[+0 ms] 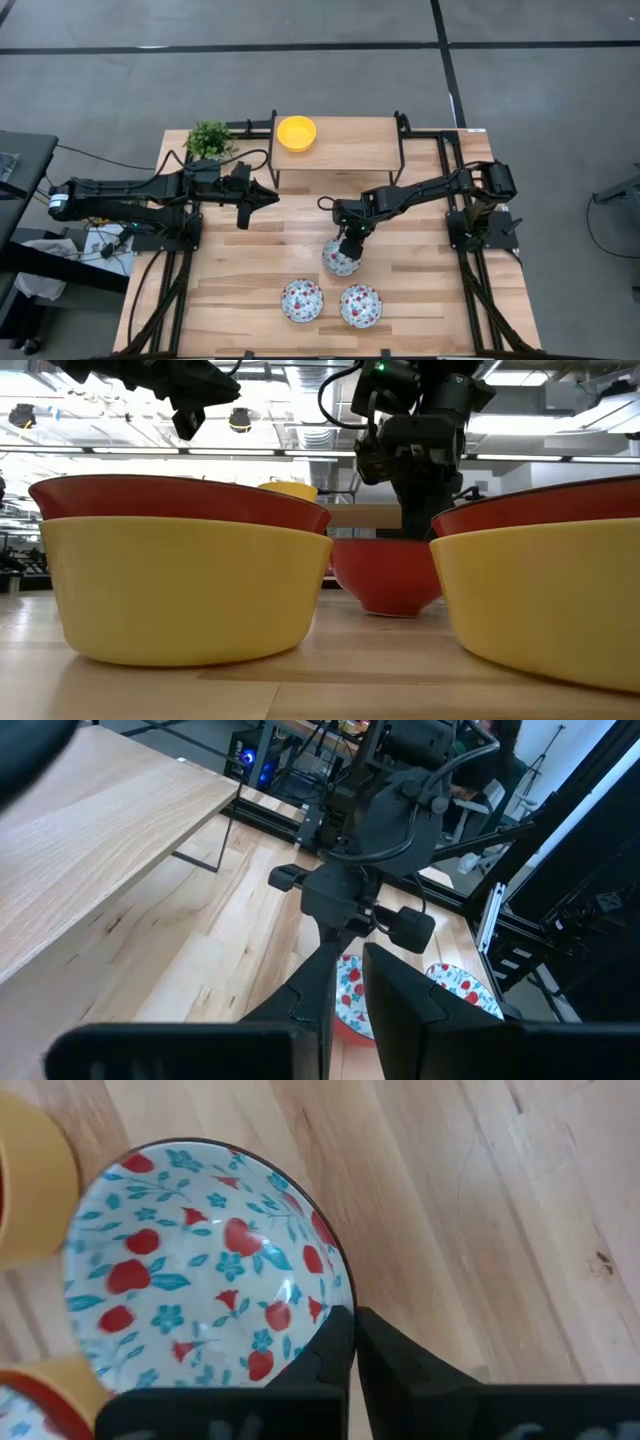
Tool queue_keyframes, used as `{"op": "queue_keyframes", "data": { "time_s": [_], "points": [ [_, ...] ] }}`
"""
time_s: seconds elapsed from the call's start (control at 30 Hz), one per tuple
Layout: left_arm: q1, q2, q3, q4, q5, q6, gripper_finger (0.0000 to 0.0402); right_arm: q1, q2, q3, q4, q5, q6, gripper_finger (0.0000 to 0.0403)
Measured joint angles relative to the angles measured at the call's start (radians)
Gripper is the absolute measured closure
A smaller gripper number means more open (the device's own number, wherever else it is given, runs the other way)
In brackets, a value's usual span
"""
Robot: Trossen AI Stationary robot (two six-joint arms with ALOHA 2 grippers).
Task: Pick & Place Mini bowls
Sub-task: Put the top white bowl on the shelf
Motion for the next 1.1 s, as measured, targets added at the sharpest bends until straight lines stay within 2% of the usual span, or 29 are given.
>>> {"op": "queue_keyframes", "data": {
  "time_s": [0.47,0.83,1.1],
  "points": [
    [0.0,0.0,0.0,0.0,0.0,0.0,0.0348,-0.05,0.001,0.188,-0.183,-0.007,-0.136,0.0402],
    [0.0,0.0,0.0,0.0,0.0,0.001,0.0348,-0.061,0.005,0.188,-0.201,-0.005,-0.167,0.0402],
    [0.0,0.0,0.0,0.0,0.0,0.003,0.0348,-0.064,0.0,0.127,-0.19,0.039,-0.171,0.0403]
  ]
}}
